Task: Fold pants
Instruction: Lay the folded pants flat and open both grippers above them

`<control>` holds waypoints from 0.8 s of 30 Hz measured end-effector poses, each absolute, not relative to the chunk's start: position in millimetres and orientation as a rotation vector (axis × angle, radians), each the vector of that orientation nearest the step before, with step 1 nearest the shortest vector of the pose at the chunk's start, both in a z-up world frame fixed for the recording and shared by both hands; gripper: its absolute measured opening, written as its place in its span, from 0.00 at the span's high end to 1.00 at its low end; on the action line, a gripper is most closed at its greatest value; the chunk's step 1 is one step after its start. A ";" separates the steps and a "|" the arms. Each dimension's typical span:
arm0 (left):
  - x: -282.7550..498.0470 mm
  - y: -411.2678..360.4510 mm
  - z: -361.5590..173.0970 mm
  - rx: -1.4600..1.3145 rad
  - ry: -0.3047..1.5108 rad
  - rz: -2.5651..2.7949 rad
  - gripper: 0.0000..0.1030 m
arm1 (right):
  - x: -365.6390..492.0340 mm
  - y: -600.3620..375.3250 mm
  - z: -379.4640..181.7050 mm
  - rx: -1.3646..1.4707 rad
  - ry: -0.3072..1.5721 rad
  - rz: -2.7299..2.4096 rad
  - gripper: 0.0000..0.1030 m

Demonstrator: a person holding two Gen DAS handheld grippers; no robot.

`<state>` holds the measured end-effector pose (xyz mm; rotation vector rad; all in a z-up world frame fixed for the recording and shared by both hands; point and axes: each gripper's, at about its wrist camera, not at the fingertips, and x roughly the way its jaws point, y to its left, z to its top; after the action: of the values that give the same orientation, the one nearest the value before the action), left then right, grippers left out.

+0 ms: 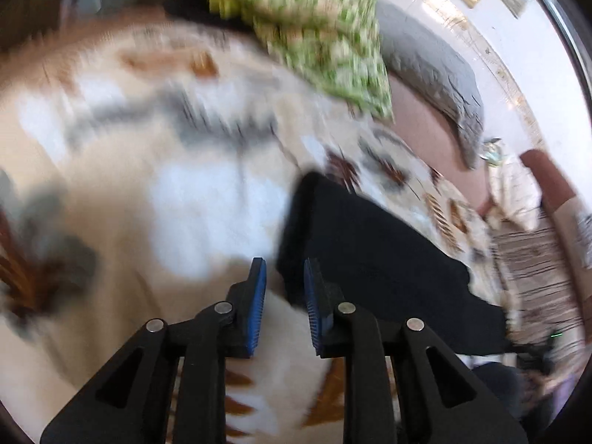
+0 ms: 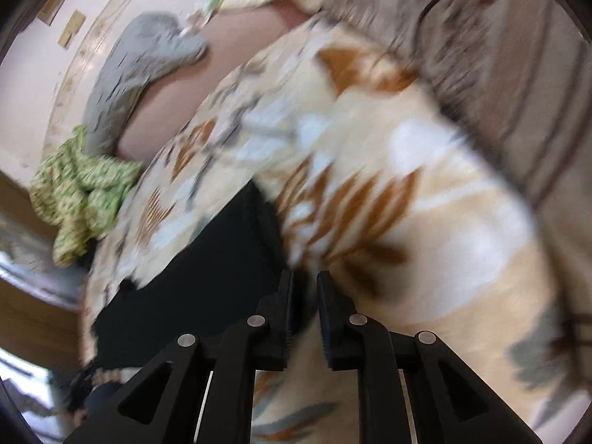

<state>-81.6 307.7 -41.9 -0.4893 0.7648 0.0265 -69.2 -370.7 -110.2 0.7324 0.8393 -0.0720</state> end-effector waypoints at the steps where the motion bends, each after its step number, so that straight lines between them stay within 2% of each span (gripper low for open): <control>1: -86.9 304.6 -34.0 -0.450 0.725 0.028 0.82 | -74.5 -373.9 -102.2 0.724 0.790 -0.089 0.86; 3: -96.0 291.8 -22.1 -0.412 0.667 -0.065 0.82 | -82.2 -372.4 -83.0 0.667 0.689 -0.085 0.86; 5: -96.0 273.9 -21.1 -0.407 0.684 -0.187 0.82 | -82.6 -359.6 -69.5 0.591 0.638 -0.036 0.81; 10: -71.8 239.6 -50.8 -0.348 0.789 -0.271 0.82 | -56.3 -297.2 -66.6 0.351 0.727 0.125 0.78; 11: -61.2 238.2 -65.4 -0.332 0.837 -0.238 0.84 | -50.4 -285.6 -69.0 0.309 0.755 0.142 0.74; 12: -56.5 236.5 -71.8 -0.326 0.851 -0.227 0.93 | -44.7 -274.2 -74.3 0.264 0.796 0.162 0.71; 13: -51.1 237.2 -74.8 -0.310 0.832 -0.216 0.97 | -39.5 -263.5 -82.1 0.217 0.849 0.168 0.67; 14: -46.4 236.8 -75.0 -0.291 0.829 -0.202 0.98 | -34.2 -256.8 -90.0 0.178 0.899 0.158 0.63; 15: -39.0 236.4 -74.7 -0.279 0.830 -0.191 0.98 | -27.7 -251.1 -101.4 0.135 0.963 0.134 0.63; 19: -12.6 234.7 -73.9 -0.262 0.827 -0.163 0.98 | -24.9 -246.9 -105.2 0.104 0.951 0.122 0.58; 21: -6.0 235.1 -72.5 -0.279 0.837 -0.150 0.98 | -26.1 -246.4 -105.9 0.109 0.950 0.133 0.51; 24: -7.5 231.1 -62.6 -0.273 0.844 -0.109 0.99 | -28.2 -241.9 -107.5 0.091 0.954 0.163 0.35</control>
<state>-7.5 231.1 -62.6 -0.2727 0.8444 -0.1094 -28.2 -241.9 -107.5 0.0906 0.9537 0.1633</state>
